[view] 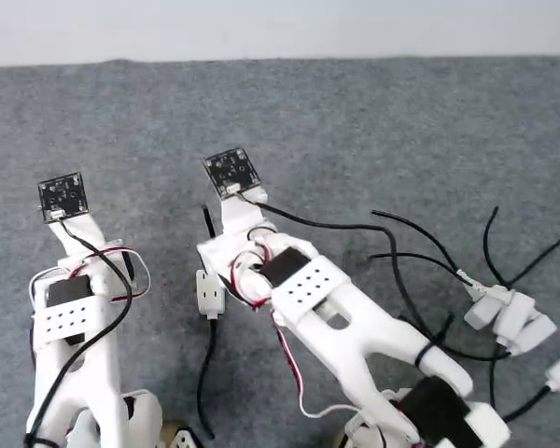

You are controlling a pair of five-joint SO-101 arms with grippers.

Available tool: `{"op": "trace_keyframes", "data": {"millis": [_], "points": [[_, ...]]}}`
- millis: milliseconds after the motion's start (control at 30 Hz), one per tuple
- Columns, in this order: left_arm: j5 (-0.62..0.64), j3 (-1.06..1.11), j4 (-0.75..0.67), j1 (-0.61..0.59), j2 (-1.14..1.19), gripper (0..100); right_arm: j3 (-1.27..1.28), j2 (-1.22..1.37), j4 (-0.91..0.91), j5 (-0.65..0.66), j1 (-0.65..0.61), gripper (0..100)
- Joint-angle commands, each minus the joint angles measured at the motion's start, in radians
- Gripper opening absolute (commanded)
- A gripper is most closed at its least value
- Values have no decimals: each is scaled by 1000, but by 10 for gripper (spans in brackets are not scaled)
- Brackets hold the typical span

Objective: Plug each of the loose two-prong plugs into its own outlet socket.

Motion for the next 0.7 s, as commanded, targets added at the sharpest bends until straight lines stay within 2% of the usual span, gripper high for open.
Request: {"op": "trace_keyframes", "data": {"millis": [0,500,667], "points": [[8,-50,-25,-8,-14,12,-94,18,-10,0,-25,8],[6,-48,-25,-3,-12,13,-100,99,-21,2,-24,8],[5,-48,-25,-3,-12,13,-98,101,-73,2,-25,8]]}}
